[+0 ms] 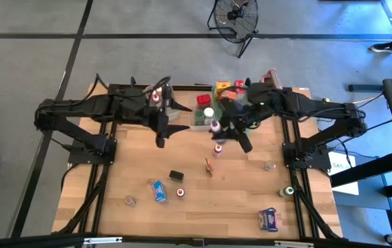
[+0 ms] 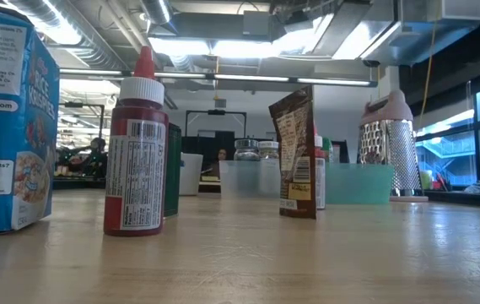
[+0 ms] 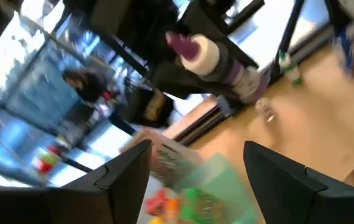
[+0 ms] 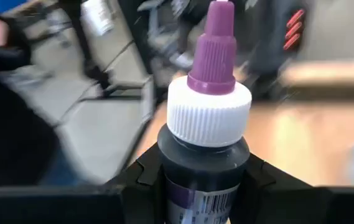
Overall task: Pick & Place Kitchen Items
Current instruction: Put the violet food coloring bottle into the gray bin
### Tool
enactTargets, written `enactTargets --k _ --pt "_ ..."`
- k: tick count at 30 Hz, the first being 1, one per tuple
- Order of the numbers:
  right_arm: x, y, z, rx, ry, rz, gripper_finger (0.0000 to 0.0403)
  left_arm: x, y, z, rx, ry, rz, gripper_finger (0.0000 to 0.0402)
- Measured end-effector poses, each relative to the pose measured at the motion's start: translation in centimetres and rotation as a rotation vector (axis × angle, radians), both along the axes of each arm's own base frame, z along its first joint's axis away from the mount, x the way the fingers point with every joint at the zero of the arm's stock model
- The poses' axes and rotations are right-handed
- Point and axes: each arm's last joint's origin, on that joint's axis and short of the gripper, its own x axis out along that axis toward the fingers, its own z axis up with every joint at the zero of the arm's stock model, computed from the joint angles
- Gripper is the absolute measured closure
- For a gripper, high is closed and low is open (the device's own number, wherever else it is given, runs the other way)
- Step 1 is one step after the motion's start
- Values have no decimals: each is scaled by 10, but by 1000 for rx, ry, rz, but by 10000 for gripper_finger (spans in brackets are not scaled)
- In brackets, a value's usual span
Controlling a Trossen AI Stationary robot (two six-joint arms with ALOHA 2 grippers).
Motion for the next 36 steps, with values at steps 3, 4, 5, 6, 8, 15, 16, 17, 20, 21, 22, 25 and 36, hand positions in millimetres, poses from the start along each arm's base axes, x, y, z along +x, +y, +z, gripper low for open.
enactTargets --k 3,4,5,6,8,15,16,17,20,21,22,25,36 --pt "8 -4 -9 117 69 86 290 2 -4 -1 150 20 -71 153" --pt "10 -5 -12 148 93 110 290 4 -5 -2 183 20 -95 153" --pt "13 -5 -14 169 104 130 290 7 -6 -4 203 26 -119 153" --pt "17 -5 -18 189 122 145 290 10 -7 -6 217 35 -140 153" --pt "23 -5 -25 220 161 180 290 18 -9 -9 227 31 -159 155" --pt "45 -4 -50 297 257 258 290 29 -10 -14 228 26 -174 156" --pt "48 -4 -53 302 268 254 290 30 -10 -15 222 26 -183 156" --pt "50 -5 -56 308 278 251 290 30 -10 -15 219 26 -191 157" --pt "55 -8 -61 338 289 276 290 30 -11 -17 210 41 -215 160" --pt "55 -9 -61 345 291 279 290 29 -11 -17 206 49 -218 161" --pt "55 -10 -62 351 297 276 290 29 -11 -18 199 60 -222 162" --pt "55 -15 -61 357 292 271 290 28 -12 -22 179 99 -233 167" --pt "55 -27 -61 397 292 267 290 31 -14 -30 195 149 -313 185"
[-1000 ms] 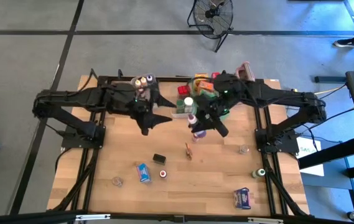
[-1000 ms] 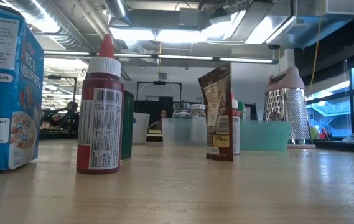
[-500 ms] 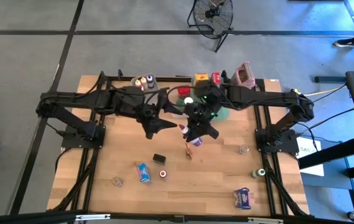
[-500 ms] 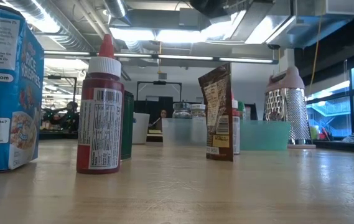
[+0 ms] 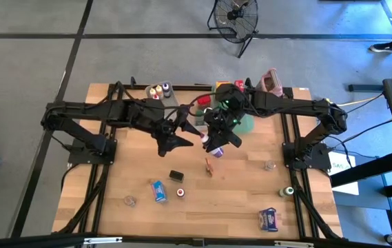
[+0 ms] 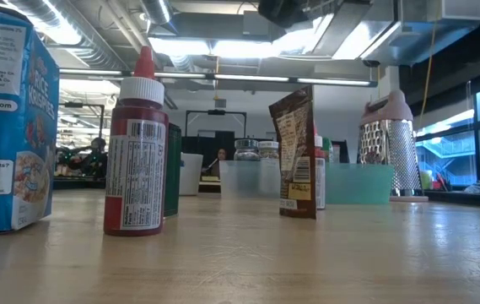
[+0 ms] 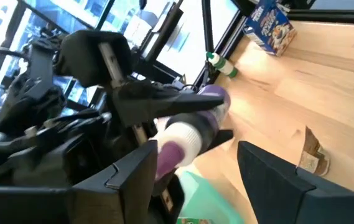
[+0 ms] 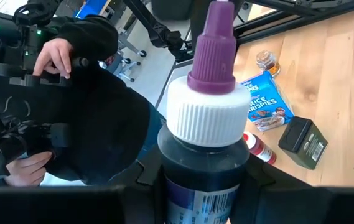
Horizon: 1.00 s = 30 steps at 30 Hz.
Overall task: Pick & Place Kitchen Items
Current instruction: Put the violet food coloring bottle into the gray bin
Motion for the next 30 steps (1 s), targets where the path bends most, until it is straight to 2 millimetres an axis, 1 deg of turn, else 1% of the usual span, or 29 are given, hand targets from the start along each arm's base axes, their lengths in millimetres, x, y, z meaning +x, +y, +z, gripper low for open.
enactTargets --k 3,10,16,22,30 --pt "0 0 0 0 1 0 290 1 3 0 7 -4 -5 185" --pt "0 1 0 1 0 2 290 11 11 -1 -8 -42 -16 187" --pt "0 2 0 1 3 5 290 18 14 -8 -32 -14 -60 187" --pt "0 2 0 1 3 5 290 28 16 -13 -43 -30 -116 187" --pt "0 2 -1 1 7 3 290 33 24 -18 -71 -16 -136 187"
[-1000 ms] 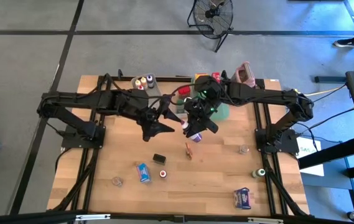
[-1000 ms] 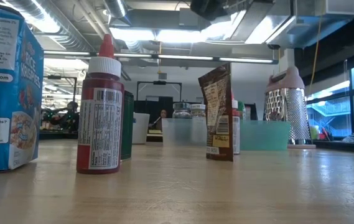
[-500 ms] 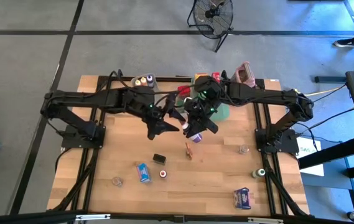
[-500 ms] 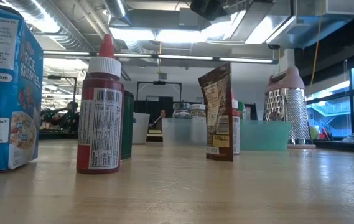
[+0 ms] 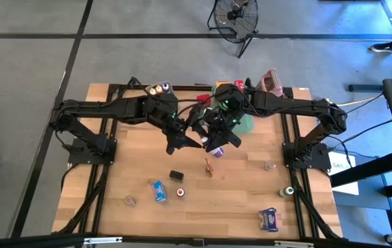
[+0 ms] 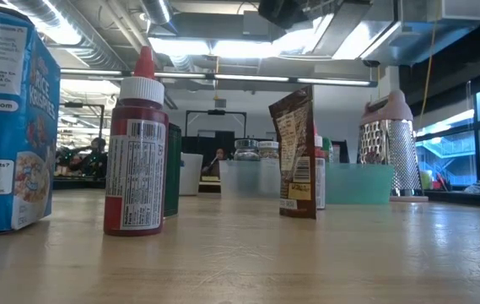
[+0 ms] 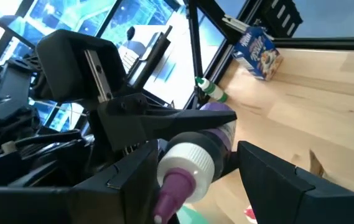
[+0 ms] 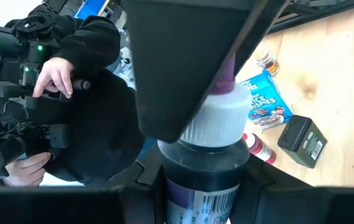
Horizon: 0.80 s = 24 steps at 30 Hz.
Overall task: Pick & Place Kitchen Items
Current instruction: Put the violet food coloring bottle into the gray bin
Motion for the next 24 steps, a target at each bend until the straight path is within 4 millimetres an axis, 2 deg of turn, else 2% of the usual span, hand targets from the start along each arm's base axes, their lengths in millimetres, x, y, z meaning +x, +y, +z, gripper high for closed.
enactTargets --k 14,24 --pt "0 0 0 5 3 6 290 0 9 1 22 -17 10 190" --pt "-2 1 -1 12 16 15 290 8 10 -5 -3 -10 -37 248"
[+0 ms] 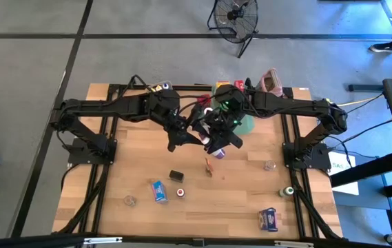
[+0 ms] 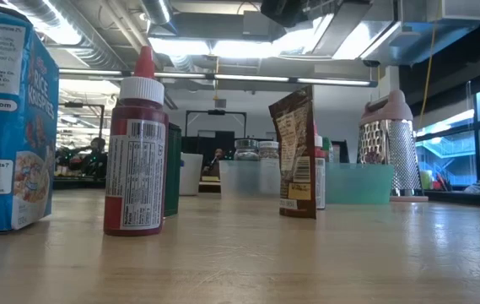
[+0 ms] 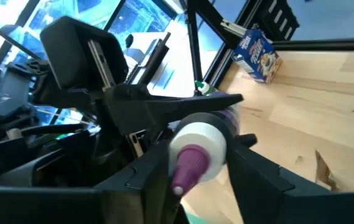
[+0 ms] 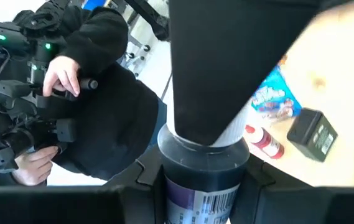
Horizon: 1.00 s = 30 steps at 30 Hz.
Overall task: Pick & Place Kitchen Items
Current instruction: Put the violet food coloring bottle into the gray bin
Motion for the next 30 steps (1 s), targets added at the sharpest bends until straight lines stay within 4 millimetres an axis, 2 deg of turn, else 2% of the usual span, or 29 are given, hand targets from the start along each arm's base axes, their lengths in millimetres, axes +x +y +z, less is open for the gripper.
enactTargets --k 5,16,22,30 --pt "0 0 -1 3 14 -5 290 1 3 0 -15 -4 -20 270" --pt "0 0 -1 -5 6 -5 276 1 2 0 -7 -11 -24 278" --pt "2 -1 0 -47 -27 -34 239 2 3 -1 18 -16 -17 283" --pt "2 -4 -1 -86 -21 -79 153 2 3 -3 6 6 -3 283"
